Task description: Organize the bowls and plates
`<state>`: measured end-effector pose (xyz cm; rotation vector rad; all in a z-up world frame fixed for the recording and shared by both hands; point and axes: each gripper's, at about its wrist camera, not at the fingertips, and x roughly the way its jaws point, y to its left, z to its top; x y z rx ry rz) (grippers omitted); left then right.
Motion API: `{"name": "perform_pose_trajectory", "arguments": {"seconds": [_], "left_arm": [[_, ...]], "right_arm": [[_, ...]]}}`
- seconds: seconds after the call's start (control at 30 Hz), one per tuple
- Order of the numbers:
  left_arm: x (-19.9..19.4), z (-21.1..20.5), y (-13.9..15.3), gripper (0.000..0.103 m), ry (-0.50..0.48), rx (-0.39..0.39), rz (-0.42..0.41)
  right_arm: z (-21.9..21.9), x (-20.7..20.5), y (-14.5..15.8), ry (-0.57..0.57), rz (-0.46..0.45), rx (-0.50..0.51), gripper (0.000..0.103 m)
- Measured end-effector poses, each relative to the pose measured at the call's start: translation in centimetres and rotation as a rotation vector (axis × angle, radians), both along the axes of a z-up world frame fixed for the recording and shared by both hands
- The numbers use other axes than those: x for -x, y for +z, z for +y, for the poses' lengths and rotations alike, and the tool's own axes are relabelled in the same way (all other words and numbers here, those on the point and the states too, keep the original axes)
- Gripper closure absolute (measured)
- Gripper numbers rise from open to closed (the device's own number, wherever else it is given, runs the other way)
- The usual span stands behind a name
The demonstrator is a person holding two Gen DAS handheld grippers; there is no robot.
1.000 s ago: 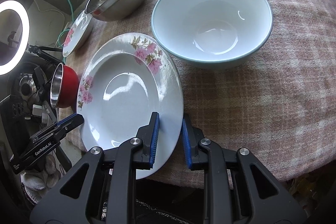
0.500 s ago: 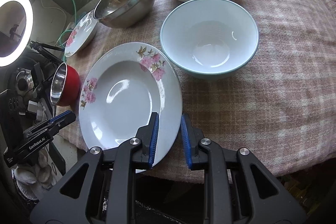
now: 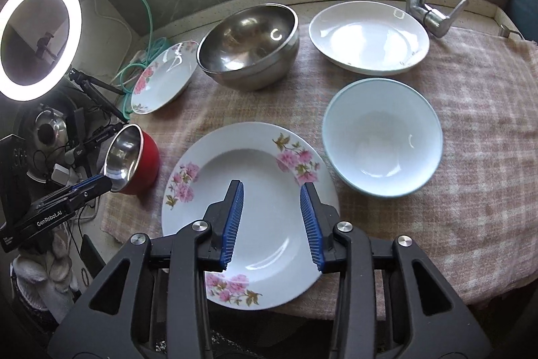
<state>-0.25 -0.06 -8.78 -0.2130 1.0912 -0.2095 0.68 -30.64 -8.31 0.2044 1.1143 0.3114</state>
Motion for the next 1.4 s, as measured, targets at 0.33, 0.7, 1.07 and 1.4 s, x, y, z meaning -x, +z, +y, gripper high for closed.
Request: {"name": "perform_pose_trajectory", "arguments": {"seconds": [0.33,0.7,1.07,1.4], "left_arm": [[-4.0,5.3,1.1,0.073,0.116,-0.035,-0.073],[-9.2,8.5,-0.9,0.073,0.190,0.040,-0.017],[-13.1,10.9,-3.3,0.073,0.264,0.108,0.059],[-14.9,11.8,-5.2,0.073,0.295,0.169,0.111]], "right_arm": [[5.7,-5.8,2.6,0.093,-0.020,-0.110,0.066],[11.3,-16.0,2.5,0.200,0.057,-0.161,0.066],[17.1,-25.4,-2.2,0.274,0.206,-0.122,0.066],[19.7,-29.3,-5.5,0.322,0.244,-0.002,0.066]]}}
